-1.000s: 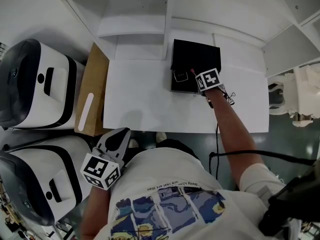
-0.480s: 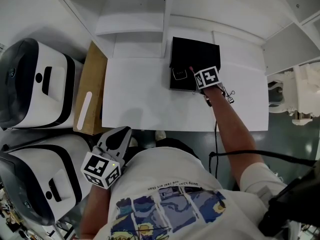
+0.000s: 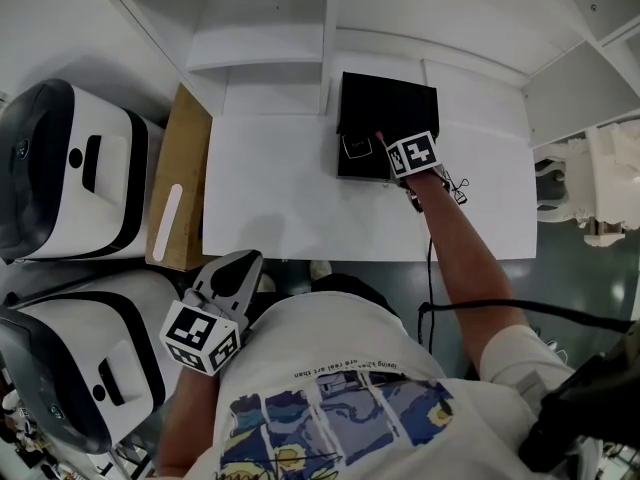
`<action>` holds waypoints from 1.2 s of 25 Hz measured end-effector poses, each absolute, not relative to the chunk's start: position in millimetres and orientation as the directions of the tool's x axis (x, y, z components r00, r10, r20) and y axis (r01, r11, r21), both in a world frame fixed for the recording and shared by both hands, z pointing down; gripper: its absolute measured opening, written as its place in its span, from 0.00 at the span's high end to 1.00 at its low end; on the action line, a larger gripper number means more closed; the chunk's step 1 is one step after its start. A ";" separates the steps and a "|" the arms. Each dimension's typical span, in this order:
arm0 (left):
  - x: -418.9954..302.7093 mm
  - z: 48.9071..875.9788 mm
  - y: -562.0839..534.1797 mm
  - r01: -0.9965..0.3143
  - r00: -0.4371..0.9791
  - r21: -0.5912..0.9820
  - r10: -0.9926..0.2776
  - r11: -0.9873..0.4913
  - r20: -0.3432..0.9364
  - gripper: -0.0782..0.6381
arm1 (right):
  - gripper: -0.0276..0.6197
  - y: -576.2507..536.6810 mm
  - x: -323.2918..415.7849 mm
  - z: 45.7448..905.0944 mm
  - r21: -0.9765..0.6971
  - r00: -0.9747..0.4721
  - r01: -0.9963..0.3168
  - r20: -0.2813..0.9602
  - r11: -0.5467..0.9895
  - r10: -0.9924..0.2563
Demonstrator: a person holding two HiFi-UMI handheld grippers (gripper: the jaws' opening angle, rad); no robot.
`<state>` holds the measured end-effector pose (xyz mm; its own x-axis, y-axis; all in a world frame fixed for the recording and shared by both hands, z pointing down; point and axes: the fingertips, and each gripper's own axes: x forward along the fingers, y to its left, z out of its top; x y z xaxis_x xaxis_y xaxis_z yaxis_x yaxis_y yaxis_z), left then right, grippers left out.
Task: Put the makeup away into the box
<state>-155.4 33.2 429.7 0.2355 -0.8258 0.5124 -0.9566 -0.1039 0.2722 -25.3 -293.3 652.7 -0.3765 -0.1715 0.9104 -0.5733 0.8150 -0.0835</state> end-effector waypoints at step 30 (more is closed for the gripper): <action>-102.7 422.7 -12.8 -0.899 0.437 0.253 -0.763 -0.357 0.476 0.87 | 0.91 -168.5 67.2 574.7 -0.064 -0.611 -0.481 0.740 0.874 -0.282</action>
